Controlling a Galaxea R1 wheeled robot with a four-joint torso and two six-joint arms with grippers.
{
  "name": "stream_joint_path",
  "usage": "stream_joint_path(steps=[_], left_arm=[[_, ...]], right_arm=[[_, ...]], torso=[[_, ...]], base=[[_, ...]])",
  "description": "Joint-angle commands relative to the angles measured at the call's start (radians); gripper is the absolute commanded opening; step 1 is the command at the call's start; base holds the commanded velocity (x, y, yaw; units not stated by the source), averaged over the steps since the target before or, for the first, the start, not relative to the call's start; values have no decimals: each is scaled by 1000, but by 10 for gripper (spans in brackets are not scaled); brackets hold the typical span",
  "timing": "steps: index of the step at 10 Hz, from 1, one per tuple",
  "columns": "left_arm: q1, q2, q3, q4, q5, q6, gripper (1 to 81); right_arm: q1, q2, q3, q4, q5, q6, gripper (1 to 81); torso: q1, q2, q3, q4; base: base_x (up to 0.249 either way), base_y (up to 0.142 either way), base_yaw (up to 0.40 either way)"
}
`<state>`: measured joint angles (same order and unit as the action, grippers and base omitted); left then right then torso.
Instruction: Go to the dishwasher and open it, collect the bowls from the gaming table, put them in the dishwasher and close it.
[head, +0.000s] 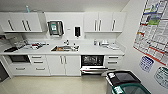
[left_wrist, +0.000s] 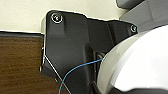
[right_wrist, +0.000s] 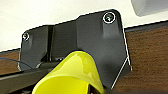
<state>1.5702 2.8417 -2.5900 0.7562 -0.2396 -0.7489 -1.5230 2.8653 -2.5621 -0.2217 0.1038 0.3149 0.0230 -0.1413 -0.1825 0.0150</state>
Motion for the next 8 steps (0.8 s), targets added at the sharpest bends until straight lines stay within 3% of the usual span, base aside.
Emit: stream_joint_path(steps=[1, 8], left_arm=[[-52, -19, 2, 0, 14, 0, 10], [-54, -19, 2, 0, 16, 0, 10]], right_arm=[[63, -12, -3, -8, -36, -2, 10], [62, -12, -4, -8, -35, -2, 10]], torso=[[0, 0, 0, 0], [2, 1, -1, 0]], base=[[158, 0, 0], [189, 0, 0]])
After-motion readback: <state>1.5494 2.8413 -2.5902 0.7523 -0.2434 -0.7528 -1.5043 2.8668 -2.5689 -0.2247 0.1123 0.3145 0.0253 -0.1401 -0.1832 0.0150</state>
